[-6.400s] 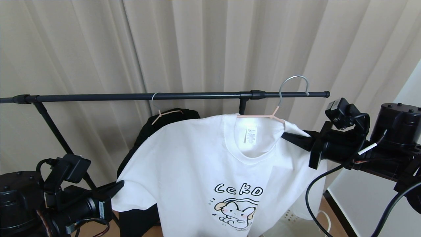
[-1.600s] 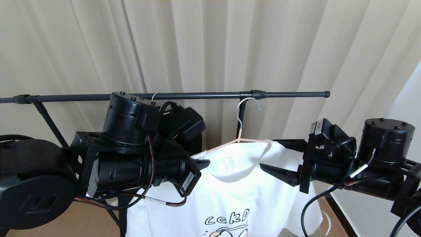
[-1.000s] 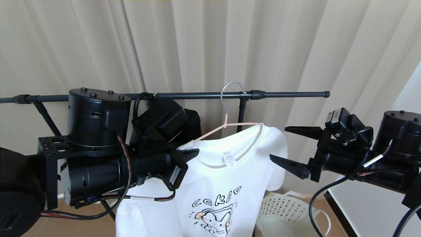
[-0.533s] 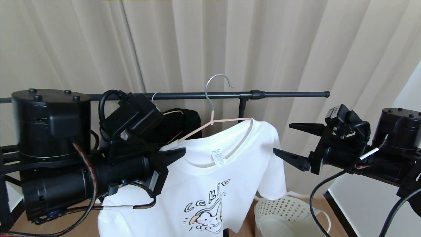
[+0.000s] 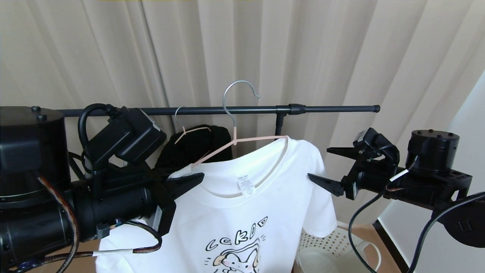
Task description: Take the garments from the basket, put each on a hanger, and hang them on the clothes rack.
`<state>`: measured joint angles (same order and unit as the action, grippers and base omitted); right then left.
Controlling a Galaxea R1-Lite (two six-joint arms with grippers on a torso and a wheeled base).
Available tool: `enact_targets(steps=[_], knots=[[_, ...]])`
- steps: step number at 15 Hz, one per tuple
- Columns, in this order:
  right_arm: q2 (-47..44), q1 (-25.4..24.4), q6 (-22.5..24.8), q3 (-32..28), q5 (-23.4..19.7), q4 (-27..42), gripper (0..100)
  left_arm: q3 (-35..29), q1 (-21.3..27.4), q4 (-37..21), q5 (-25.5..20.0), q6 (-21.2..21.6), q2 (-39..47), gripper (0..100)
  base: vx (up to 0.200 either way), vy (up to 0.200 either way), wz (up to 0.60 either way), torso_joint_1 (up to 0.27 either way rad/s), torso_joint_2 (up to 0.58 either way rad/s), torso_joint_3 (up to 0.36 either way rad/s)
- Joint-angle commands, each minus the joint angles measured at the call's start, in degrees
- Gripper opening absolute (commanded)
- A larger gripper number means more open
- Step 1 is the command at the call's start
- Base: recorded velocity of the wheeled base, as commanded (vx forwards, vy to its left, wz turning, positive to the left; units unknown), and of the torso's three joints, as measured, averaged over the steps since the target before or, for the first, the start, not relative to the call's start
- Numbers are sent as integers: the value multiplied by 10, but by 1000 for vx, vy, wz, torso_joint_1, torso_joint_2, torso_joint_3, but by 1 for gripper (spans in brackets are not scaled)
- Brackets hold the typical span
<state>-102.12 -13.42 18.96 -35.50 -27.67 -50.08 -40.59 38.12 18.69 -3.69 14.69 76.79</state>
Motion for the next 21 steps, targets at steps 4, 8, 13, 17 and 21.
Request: enact_targets(steps=[4,8,13,17,21], knots=[[-32,0,-1,-12,2,-1,0,1,0,0,0,-1,-4,0,0,0,0,0,0,0],[-32,1,-2,-16,2,0,0,1,-1,0,0,-1,-4,0,0,0,0,0,0,0],[-31,28,-15,-30,1,0,0,8,-9,0,0,-2,-18,0,0,0,0,0,0,0],[-33,28,-29,-37,2,0,0,14,-12,0,0,-3,-23,0,0,0,0,0,0,0],[-39,28,-29,-39,3,1,0,20,-15,0,0,-3,-25,0,0,0,0,0,0,0]])
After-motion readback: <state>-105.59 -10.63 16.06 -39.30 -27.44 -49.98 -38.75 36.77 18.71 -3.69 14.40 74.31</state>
